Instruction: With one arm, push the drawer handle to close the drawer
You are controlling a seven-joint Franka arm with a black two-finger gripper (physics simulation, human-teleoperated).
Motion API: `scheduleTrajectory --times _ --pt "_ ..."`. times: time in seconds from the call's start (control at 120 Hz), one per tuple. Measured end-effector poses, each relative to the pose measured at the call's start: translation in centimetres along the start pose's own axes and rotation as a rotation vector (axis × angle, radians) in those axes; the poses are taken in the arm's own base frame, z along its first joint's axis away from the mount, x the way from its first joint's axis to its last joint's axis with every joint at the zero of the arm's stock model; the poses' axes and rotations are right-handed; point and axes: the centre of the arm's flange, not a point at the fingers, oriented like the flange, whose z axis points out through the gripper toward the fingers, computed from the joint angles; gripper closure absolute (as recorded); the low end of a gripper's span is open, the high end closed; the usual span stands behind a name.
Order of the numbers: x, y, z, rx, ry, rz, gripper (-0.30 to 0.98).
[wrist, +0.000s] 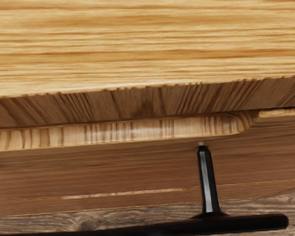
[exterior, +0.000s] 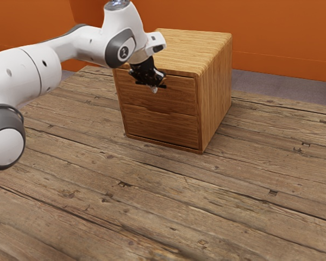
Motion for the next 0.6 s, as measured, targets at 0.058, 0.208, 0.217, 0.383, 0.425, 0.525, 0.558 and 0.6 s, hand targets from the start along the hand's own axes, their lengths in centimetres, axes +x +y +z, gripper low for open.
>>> scheduleTrajectory --times 0.058,0.208,0.217,0.383,0.425,0.525,0.558,0.6 --pt "-0.4 0.0 -1.0 -0.002 -0.009 -0.002 0.79" --pt "-13.7 -1.4 -17.3 0.007 -0.081 -0.045 0.67" --pt "-14.2 -1.5 -18.3 0.007 -0.080 -0.048 0.65" --pt "-17.0 -4.4 -30.2 0.015 -0.087 -0.116 0.32" --pt "-17.2 -4.6 -31.8 0.017 -0.101 -0.120 0.26" --pt "-18.0 -4.8 -34.9 0.023 -0.136 -0.124 0.17" --pt "-18.3 -5.0 -35.3 0.026 -0.154 -0.124 0.15" --pt "-18.7 -5.0 -35.6 0.027 -0.174 -0.122 0.13"
